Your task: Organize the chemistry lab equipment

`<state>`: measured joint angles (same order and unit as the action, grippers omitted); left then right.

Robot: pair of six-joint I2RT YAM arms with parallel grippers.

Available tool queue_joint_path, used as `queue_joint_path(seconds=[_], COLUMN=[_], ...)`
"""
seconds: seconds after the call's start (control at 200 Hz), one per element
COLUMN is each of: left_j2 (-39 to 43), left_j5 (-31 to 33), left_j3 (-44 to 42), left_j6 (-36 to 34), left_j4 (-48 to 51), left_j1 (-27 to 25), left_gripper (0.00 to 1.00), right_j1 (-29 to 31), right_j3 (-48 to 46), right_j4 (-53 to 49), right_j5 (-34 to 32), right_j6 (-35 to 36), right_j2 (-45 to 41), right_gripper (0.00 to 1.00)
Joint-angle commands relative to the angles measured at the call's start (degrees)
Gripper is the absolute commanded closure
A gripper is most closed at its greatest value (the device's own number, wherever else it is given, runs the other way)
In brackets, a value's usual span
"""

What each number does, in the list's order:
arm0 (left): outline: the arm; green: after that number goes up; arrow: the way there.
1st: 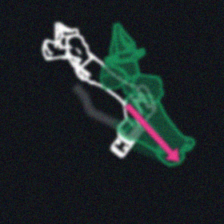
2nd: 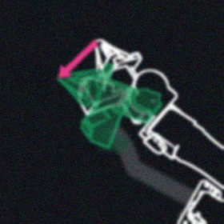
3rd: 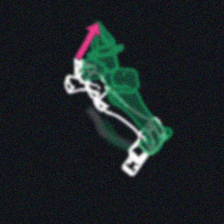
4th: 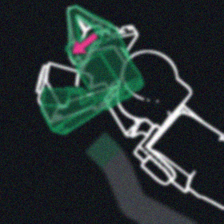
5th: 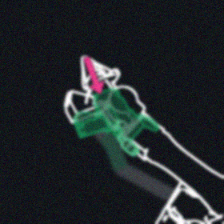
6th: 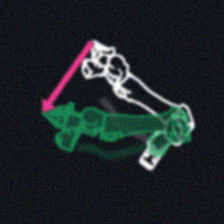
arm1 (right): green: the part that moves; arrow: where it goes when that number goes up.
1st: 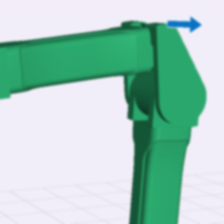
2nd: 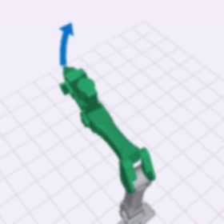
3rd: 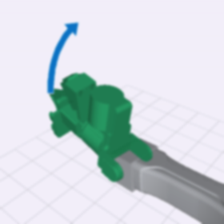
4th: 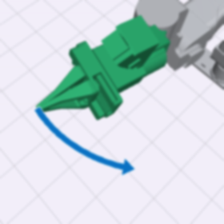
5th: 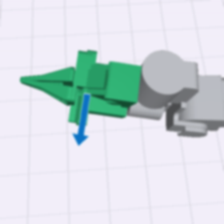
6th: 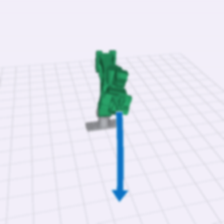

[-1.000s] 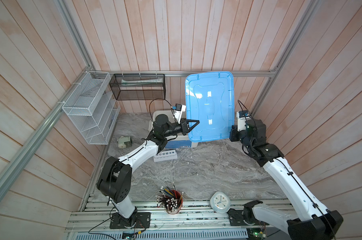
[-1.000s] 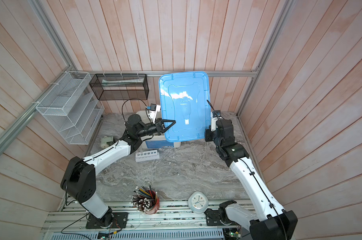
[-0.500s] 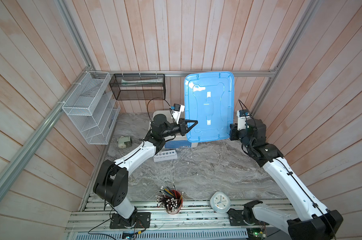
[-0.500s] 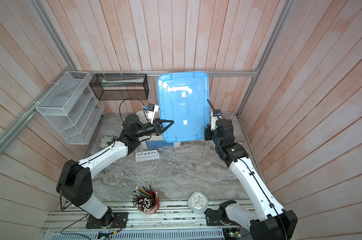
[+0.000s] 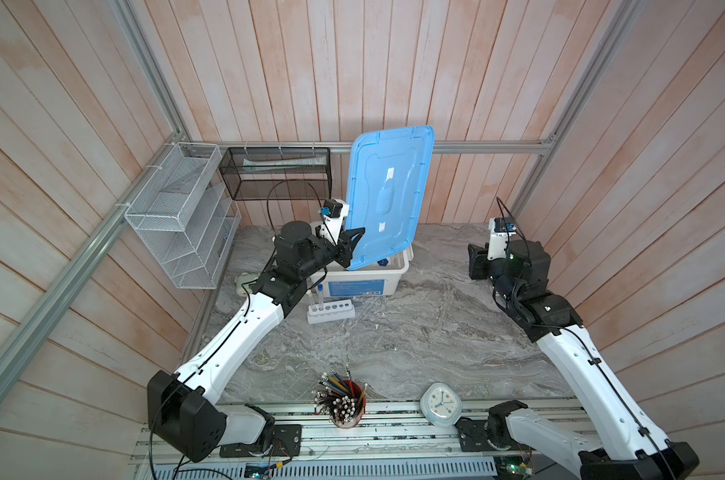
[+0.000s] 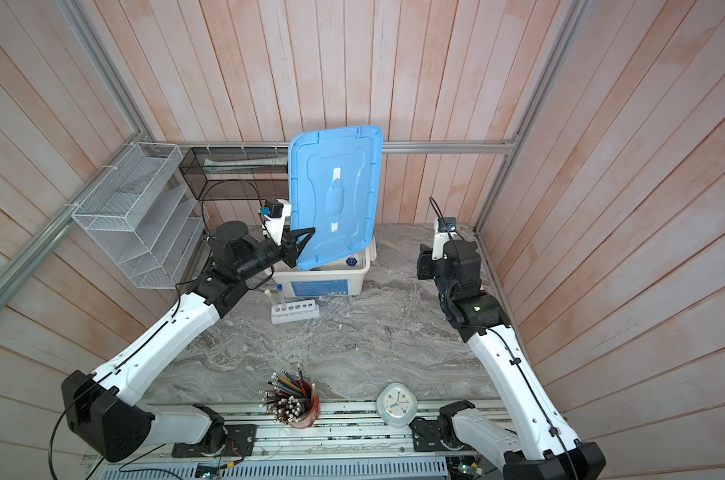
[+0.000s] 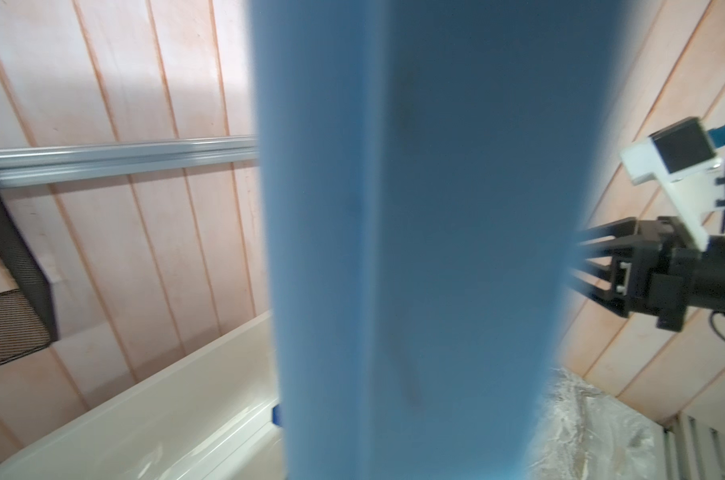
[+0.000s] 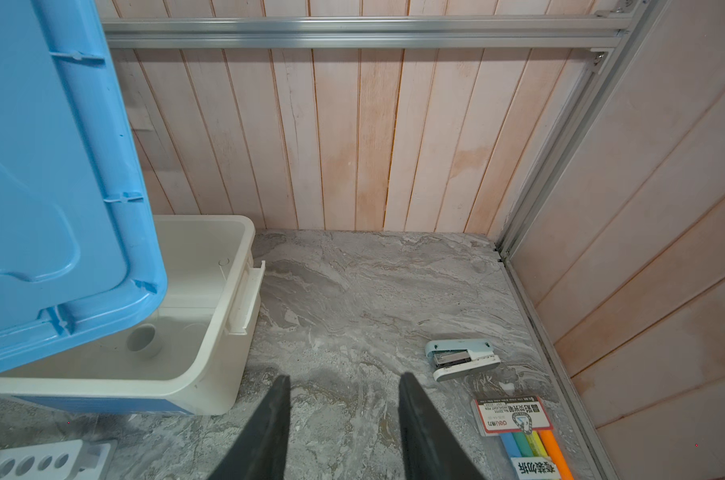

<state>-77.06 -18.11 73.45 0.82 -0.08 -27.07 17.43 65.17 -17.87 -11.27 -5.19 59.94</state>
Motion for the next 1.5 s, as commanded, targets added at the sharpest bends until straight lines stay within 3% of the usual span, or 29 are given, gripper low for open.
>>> queue_joint_path(seconds=[0.0, 0.26, 0.41, 0.555, 0.67, 0.795, 0.945, 1.175, 1.495], left_j2=[2.4, 6.8, 8.6, 9.9, 11.8, 13.2, 13.8, 13.5, 13.9], left_j5=[7.2, 23.7, 37.4, 51.6, 57.1, 59.3, 60.9, 60.5, 57.8], left_j3=[2.2, 2.7, 0.5, -4.8, -10.2, -14.6, -19.2, -24.4, -29.8], left_j6=[-6.8, -19.8, -29.9, -44.2, -54.6, -62.9, -73.0, -84.4, -92.5], left_j4=[4.0, 12.1, 13.2, 6.4, -3.3, -11.2, -21.2, -29.2, -32.6], left_j1=[-0.2, -2.4, -6.0, -10.7, -13.1, -14.5, -16.7, -19.6, -21.0], left_gripper=[0.93, 0.93, 0.93, 0.93, 0.94, 0.94, 0.94, 0.94, 0.95], right_j1=[-0.5, -1.3, -2.6, -4.1, -6.9, -10.3, -10.8, -10.8, -8.6], right_j3=[2.2, 7.9, 10.9, 13.1, 13.4, 12.7, 11.6, 8.8, 7.5], right_j4=[0.1, -3.2, -4.4, -4.6, -1.5, 2.5, 4.9, 10.5, 13.9], right_j5=[0.2, 9.4, 20.2, 31.1, 40.1, 49.7, 55.9, 59.7, 62.4], right_j6=[-1.1, -2.8, -5.4, -7.8, -11.6, -17.4, -21.3, -26.8, -30.0], right_j2=[0.4, 0.7, 1.9, 3.9, 4.1, 5.3, 7.7, 10.5, 14.3], right_gripper=[0.55, 0.38, 0.32, 0.28, 0.25, 0.19, 0.15, 0.12, 0.14])
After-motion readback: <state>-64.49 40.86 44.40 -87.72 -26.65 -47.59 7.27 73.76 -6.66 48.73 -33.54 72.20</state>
